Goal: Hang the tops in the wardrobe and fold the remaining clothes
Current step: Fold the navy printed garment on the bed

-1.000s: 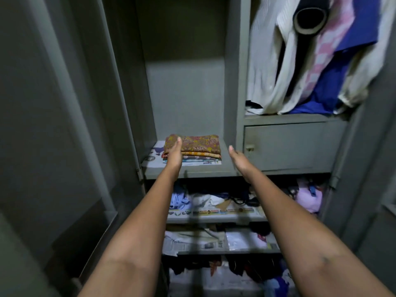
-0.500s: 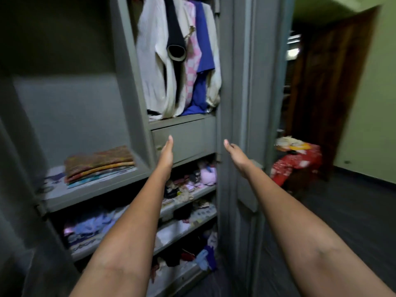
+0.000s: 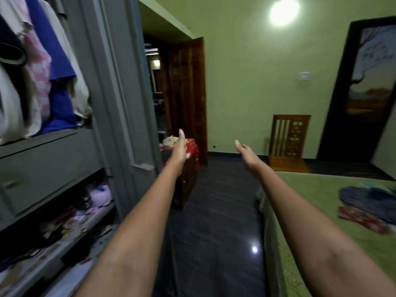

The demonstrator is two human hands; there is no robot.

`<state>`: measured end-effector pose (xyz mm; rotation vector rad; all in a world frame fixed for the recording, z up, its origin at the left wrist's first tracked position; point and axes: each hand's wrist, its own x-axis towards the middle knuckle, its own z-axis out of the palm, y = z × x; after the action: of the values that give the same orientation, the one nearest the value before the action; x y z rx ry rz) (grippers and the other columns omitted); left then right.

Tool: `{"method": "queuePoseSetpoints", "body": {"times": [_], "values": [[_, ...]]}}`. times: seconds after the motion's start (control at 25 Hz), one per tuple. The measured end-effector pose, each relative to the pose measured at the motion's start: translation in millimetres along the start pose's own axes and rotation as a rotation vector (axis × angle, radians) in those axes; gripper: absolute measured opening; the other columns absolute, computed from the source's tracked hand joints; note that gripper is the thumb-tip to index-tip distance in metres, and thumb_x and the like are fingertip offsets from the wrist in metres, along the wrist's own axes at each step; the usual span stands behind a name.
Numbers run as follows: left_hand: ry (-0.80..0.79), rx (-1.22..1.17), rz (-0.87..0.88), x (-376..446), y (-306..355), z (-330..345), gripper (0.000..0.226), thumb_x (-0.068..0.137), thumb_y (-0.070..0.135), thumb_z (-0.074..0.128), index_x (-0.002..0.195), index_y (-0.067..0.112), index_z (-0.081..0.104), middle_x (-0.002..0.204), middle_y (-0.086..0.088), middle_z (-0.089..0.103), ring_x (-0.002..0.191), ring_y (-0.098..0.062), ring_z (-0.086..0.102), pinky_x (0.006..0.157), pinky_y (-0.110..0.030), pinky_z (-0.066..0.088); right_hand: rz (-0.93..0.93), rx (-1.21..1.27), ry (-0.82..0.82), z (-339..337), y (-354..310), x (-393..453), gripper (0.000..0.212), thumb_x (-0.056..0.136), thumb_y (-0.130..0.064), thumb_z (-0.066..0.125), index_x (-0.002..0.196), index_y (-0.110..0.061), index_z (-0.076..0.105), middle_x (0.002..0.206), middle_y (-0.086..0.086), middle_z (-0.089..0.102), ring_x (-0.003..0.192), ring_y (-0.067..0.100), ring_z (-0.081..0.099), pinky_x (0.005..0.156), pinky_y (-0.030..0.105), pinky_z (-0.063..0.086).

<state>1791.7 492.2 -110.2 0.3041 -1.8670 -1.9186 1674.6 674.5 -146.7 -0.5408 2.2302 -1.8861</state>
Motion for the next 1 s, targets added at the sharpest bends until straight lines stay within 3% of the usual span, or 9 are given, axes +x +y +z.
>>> {"method": "queuePoseSetpoints", "body": {"times": [0.04,0.08,0.12,0.36,0.56,0.8,1.0], "values": [[-0.039,-0.005,-0.009,9,-3,15,0.057,0.100,0.054,0.013,0.132,0.020,0.046,0.130,0.010,0.056,0.118,0.000,0.054,0.106,-0.035,0.032,0.013,0.009,0.028,-17,2,1,0.079,0.094,-0.057,0.040,0.151,-0.007,0.017,0.157,0.010,0.021,0.143,0.026,0.022,0.115,0.041,0.020],[-0.060,-0.010,-0.032,16,-1,26,0.065,0.099,0.055,0.012,0.147,0.014,0.030,0.149,0.000,0.037,0.138,-0.013,0.036,0.114,-0.039,0.023,0.016,0.010,0.053,-31,1,2,0.080,0.094,-0.059,0.040,0.152,-0.009,0.016,0.157,0.009,0.020,0.144,0.026,0.021,0.116,0.042,0.020],[-0.078,-0.016,-0.053,25,0,37,0.068,0.098,0.056,0.012,0.151,0.013,0.016,0.157,-0.005,0.022,0.144,-0.021,0.021,0.117,-0.041,0.015,0.027,0.012,0.079,-45,0,6,0.081,0.093,-0.061,0.040,0.152,-0.012,0.016,0.158,0.008,0.020,0.144,0.026,0.021,0.117,0.043,0.019],[-0.148,-0.023,-0.009,105,-25,81,0.072,0.096,0.061,0.016,0.153,0.019,0.011,0.159,-0.007,0.016,0.146,-0.025,0.016,0.118,-0.040,0.014,0.092,0.047,0.135,-85,33,70,0.085,0.087,-0.069,0.042,0.152,-0.021,0.018,0.158,0.005,0.018,0.144,0.030,0.019,0.116,0.048,0.018],[-0.134,-0.017,-0.042,206,-69,115,0.072,0.095,0.063,0.020,0.152,0.019,0.014,0.158,-0.006,0.018,0.146,-0.024,0.016,0.117,-0.042,0.015,0.110,-0.006,0.130,-122,69,168,0.080,0.091,-0.065,0.037,0.152,-0.017,0.019,0.158,0.007,0.017,0.145,0.028,0.018,0.117,0.048,0.016],[-0.086,-0.045,0.033,363,-57,173,0.056,0.102,0.042,0.028,0.151,0.015,0.019,0.157,-0.004,0.022,0.145,-0.021,0.020,0.119,-0.039,0.018,0.035,0.045,0.140,-172,36,323,0.068,0.095,-0.058,0.036,0.150,-0.020,0.025,0.157,0.001,0.021,0.145,0.024,0.017,0.119,0.044,0.013],[-0.024,0.028,-0.060,491,-110,200,0.053,0.103,0.037,0.029,0.149,0.011,0.026,0.155,-0.005,0.028,0.142,-0.023,0.026,0.118,-0.038,0.021,0.102,0.024,0.090,-177,88,446,0.072,0.093,-0.061,0.035,0.150,-0.017,0.026,0.156,0.003,0.025,0.144,0.024,0.022,0.118,0.046,0.016]]}}
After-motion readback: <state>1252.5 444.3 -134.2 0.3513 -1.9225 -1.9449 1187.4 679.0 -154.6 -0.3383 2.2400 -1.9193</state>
